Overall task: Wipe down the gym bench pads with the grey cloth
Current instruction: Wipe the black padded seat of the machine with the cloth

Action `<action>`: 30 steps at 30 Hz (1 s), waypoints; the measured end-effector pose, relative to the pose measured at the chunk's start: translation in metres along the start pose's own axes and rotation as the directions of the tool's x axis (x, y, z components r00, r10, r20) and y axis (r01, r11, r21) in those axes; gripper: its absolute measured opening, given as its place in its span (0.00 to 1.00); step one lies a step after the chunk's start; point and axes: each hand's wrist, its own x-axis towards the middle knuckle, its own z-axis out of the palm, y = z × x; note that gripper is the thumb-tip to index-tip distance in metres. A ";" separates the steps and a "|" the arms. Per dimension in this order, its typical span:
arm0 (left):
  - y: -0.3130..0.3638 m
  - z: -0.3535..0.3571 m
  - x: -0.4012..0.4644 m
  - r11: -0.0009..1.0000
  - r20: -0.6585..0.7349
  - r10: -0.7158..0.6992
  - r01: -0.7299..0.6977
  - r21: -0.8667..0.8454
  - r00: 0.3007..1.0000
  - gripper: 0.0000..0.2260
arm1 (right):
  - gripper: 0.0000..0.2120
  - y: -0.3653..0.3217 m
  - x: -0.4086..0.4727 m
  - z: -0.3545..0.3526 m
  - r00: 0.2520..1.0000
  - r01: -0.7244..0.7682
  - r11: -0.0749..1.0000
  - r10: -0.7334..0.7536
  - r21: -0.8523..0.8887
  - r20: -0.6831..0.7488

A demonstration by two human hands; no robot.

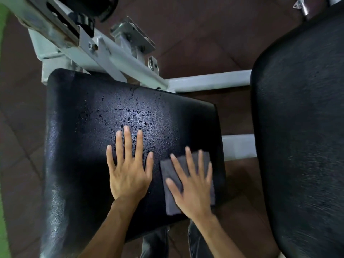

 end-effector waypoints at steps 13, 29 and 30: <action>-0.001 0.003 0.000 1.000 0.000 0.003 -0.003 -0.025 1.000 0.29 | 0.30 -0.017 0.142 -0.027 0.982 -0.161 0.986 0.165 0.052 -0.086; 0.051 -0.008 -0.049 0.964 -0.003 0.052 -0.051 -0.261 0.999 0.25 | 0.29 0.038 0.052 -0.020 0.945 -0.243 0.885 0.309 0.397 -0.110; 0.064 -0.002 -0.058 0.968 0.024 0.126 -0.118 -0.222 0.992 0.25 | 0.29 0.044 0.056 -0.018 0.948 -0.241 0.889 0.302 0.390 -0.103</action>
